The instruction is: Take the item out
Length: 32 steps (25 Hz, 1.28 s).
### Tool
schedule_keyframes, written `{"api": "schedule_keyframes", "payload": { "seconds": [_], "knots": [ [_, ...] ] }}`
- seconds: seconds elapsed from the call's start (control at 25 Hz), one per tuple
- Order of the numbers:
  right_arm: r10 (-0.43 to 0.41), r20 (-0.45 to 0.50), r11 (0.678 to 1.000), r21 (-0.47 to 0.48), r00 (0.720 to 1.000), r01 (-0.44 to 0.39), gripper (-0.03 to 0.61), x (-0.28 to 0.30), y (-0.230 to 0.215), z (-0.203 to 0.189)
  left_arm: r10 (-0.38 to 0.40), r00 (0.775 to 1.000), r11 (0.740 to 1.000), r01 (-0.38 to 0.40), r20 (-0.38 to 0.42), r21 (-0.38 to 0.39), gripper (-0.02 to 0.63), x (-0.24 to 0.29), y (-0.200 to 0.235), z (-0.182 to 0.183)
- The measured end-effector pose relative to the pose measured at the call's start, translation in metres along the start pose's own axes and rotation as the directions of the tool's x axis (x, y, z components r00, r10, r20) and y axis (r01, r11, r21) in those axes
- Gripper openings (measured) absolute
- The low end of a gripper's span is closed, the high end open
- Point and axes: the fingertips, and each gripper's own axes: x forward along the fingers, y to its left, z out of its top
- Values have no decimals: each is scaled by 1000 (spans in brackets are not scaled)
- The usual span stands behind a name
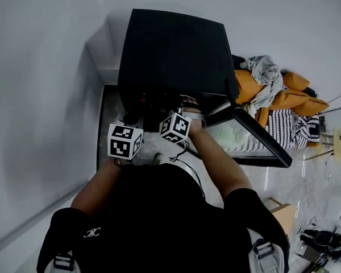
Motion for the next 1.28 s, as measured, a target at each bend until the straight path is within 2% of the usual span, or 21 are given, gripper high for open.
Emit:
{"api": "schedule_keyframes", "payload": {
  "seconds": [0.68,1.28],
  "knots": [
    [-26,8,1000,4,1000,26,47,-40,20,-1,-93,995,996,93,-24,12,9,16,-8,-2],
    [-99,-31,989,-111,995,95,48,-33,25,-8,-105,993,994,105,-44,1,9,20,-12,-13]
  ]
}}
